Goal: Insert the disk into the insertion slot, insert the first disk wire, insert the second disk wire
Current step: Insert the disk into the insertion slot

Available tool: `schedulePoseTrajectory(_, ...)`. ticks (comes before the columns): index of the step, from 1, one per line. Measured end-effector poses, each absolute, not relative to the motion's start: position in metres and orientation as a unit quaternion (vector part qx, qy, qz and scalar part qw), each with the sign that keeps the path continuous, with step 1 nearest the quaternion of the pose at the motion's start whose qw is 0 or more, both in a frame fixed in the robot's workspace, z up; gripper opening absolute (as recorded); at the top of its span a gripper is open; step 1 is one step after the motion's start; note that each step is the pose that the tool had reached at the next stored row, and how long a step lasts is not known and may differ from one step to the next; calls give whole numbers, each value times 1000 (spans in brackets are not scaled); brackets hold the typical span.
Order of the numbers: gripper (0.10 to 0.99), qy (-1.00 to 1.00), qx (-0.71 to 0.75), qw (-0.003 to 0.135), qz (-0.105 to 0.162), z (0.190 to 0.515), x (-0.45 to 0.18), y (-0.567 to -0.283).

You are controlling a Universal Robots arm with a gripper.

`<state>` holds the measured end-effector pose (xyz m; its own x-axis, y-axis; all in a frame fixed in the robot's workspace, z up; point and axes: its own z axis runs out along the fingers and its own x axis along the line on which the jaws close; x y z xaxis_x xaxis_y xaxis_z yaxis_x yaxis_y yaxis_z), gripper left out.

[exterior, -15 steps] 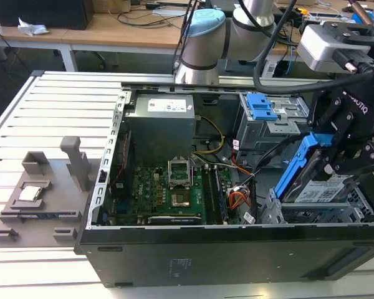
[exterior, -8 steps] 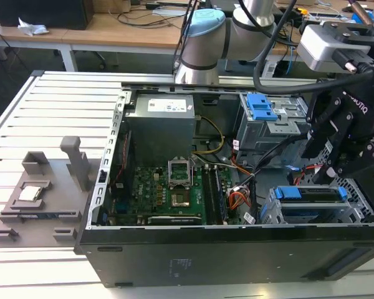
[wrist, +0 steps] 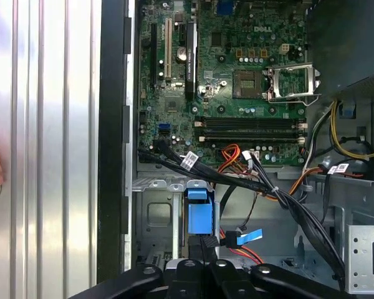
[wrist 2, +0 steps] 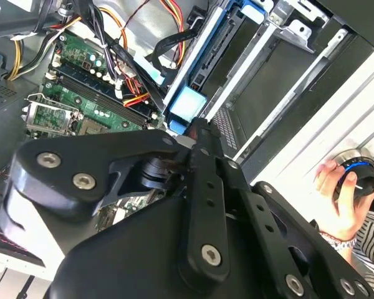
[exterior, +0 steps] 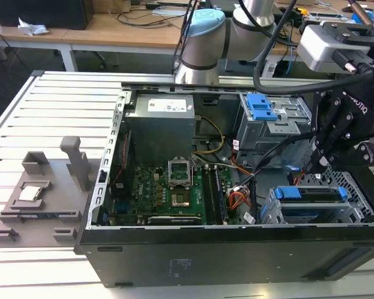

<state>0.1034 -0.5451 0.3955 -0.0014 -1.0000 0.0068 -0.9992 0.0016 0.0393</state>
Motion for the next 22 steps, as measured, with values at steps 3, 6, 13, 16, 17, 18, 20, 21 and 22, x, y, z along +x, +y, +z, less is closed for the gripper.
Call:
schedulePoseTrajectory(3,106,-708,706,16,-11,395,103,-545)
schedulePoseTrajectory(6,106,-708,706,16,-11,395,103,-545)
schedulePoseTrajectory(13,106,-708,706,16,-12,391,103,-545)
schedulePoseTrajectory(16,106,-708,706,16,-11,386,103,-545)
schedulePoseTrajectory(17,106,-707,706,16,-11,385,103,-545)
schedulePoseTrajectory(18,106,-708,706,16,-12,384,103,-545)
schedulePoseTrajectory(20,106,-708,706,16,-12,383,103,-545)
schedulePoseTrajectory(21,106,-708,706,16,-12,381,103,-545)
schedulePoseTrajectory(22,106,-708,706,16,-12,380,103,-545)
